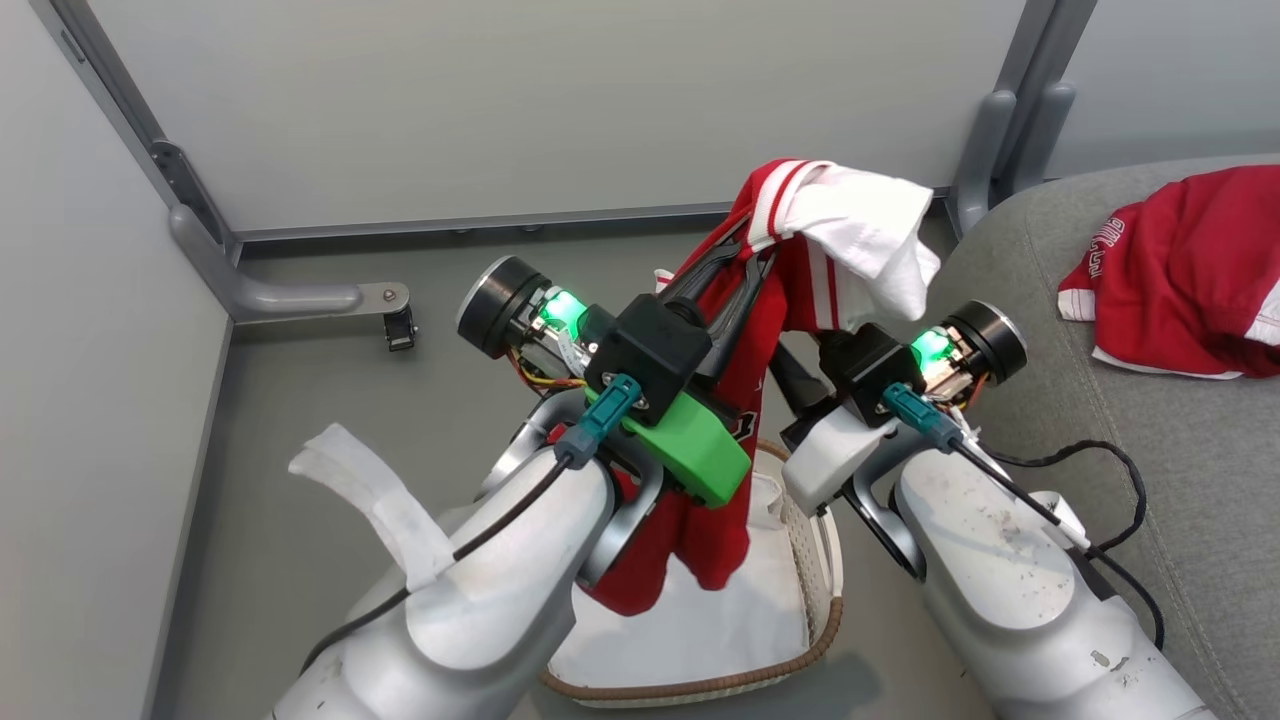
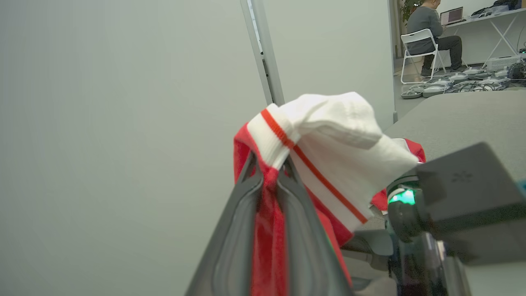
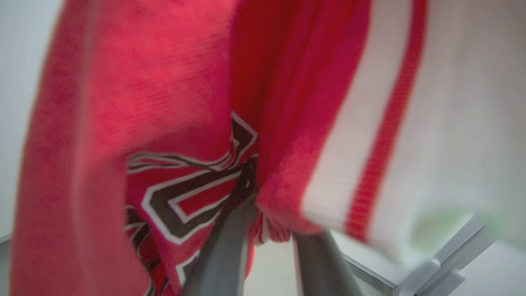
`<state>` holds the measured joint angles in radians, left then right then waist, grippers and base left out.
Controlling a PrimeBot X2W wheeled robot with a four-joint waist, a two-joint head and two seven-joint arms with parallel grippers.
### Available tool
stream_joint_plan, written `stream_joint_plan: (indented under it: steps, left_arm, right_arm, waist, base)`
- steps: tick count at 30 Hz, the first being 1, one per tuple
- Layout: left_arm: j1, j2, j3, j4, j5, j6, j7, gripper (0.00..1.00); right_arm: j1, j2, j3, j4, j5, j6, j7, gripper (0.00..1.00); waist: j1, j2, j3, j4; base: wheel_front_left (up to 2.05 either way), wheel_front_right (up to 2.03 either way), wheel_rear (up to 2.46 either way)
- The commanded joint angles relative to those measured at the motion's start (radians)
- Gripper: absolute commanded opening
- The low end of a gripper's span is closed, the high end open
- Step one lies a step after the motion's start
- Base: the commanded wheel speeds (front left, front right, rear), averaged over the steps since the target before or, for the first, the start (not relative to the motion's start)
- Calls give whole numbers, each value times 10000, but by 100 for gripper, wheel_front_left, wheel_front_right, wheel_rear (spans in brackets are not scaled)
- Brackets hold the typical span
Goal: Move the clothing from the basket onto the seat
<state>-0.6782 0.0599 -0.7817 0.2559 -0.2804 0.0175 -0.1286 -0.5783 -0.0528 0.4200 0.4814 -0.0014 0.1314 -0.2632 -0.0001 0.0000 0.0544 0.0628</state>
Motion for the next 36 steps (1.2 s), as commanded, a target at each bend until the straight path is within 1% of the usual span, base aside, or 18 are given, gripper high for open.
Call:
stream_joint_plan:
  steps: [1,10,11,12,13,14,15,21,27,36]
  left_arm:
    - [162,103,78,55,-88,55,-13,0]
    - [564,482,547,690,-626,147,-268,0]
    - [617,516,588,763,-668,162,-329,11]
    - [662,539,612,826,-695,171,-387,20]
    - [715,571,625,882,-717,170,-468,36]
    - [757,589,639,930,-751,168,-529,70]
    - [815,607,655,987,-783,165,-592,100]
    - [1110,617,718,1185,-883,176,-991,100]
    - [1548,690,558,1416,-945,-42,-1193,100]
    - [2345,781,534,1582,-1026,-125,-1349,100]
  right_arm:
    - [-143,-74,5,48,61,-14,-23,0]
    - [-79,-103,-187,-116,84,-14,-23,0]
    - [-65,-109,-226,-162,97,-14,-23,0]
    - [-59,-113,-262,-214,102,-14,-25,0]
    - [-49,-120,-293,-266,89,-14,-23,0]
    - [-41,-126,-311,-304,80,-14,-23,0]
    - [-41,-138,-352,-353,69,-14,-23,0]
    - [-26,-170,-749,-554,-138,-14,-25,0]
    - [-22,-223,-1147,-693,-369,-14,-23,0]
    - [241,-382,-1979,-1060,-691,-14,-24,0]
  waist:
    - [1,0,31,-1]
    - [1,0,275,-75]
    - [1,0,304,-82]
    - [1,0,325,-87]
    - [1,0,349,-93]
    - [1,0,366,-96]
    - [1,0,384,-99]
    - [1,0,457,-85]
    - [1,0,498,-135]
    - [1,0,594,-469]
  base:
    - [0,0,0]
    - [0,0,0]
    - [0,0,0]
    - [0,0,0]
    - [0,0,0]
    - [0,0,0]
    - [0,0,0]
    - [0,0,0]
    - [0,0,0]
    - [0,0,0]
